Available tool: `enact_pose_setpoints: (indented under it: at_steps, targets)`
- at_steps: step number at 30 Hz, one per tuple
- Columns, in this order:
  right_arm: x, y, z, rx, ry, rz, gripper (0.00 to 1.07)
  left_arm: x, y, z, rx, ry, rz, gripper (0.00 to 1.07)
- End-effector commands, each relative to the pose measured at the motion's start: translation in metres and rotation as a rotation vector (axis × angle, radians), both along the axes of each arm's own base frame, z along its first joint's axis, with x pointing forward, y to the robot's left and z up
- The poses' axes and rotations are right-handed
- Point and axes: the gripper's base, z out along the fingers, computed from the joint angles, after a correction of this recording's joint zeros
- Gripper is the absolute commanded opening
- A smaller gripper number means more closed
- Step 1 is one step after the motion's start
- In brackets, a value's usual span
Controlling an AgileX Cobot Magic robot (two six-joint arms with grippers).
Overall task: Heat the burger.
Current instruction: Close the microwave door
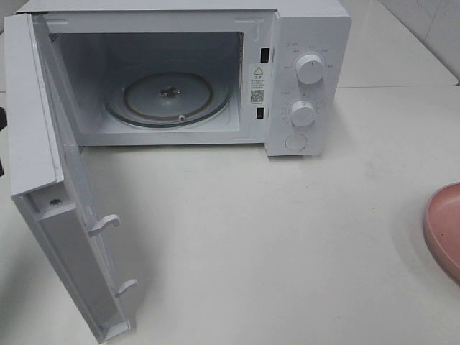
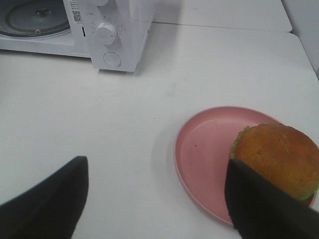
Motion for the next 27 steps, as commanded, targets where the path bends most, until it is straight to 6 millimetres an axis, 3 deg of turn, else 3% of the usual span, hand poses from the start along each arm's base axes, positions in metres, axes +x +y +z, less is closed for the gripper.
enact_pose_setpoints:
  at_steps: [1, 9, 27]
  targets:
    - [-0.003, 0.000, 0.000, -0.002, -0.033, -0.003, 0.75, 0.011, -0.016, -0.001, -0.032, 0.007, -0.057, 0.00]
    - [-0.003, 0.000, 0.000, -0.002, -0.033, -0.003, 0.75, 0.020, -0.031, -0.011, -0.060, 0.055, -0.054, 0.00]
    - [-0.003, 0.000, 0.000, -0.002, -0.033, -0.003, 0.75, 0.070, -0.115, -0.016, -0.130, 0.056, -0.090, 0.00]
